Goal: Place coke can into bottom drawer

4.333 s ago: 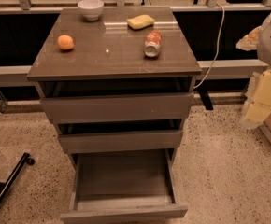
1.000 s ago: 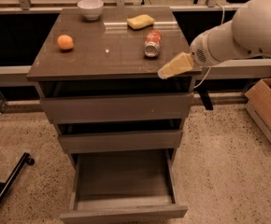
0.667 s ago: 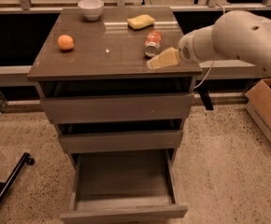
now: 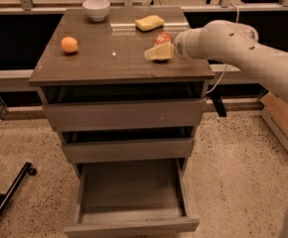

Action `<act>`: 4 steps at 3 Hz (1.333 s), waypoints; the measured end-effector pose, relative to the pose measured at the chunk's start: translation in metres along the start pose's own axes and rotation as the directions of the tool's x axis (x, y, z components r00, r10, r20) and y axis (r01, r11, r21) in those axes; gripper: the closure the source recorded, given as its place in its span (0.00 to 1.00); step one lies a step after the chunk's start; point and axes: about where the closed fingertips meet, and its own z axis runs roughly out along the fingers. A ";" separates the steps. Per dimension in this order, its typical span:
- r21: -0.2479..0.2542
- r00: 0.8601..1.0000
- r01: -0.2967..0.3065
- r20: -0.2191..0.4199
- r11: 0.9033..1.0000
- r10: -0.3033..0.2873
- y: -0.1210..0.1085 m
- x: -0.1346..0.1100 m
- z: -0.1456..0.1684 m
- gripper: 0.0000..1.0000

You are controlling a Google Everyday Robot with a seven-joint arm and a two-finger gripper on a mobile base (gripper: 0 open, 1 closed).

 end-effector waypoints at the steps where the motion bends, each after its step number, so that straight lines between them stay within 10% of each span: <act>1: -0.018 0.999 -0.031 0.013 0.999 0.032 -0.001 -0.007 0.038 0.00; 2: -0.038 0.998 -0.059 0.005 0.998 0.059 -0.001 -0.010 0.069 0.00; 4: -0.032 0.999 -0.040 -0.037 0.999 0.039 0.004 -0.006 0.087 0.38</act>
Offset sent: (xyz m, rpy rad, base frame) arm 0.0936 0.0389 -0.0342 0.0992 0.0501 0.0057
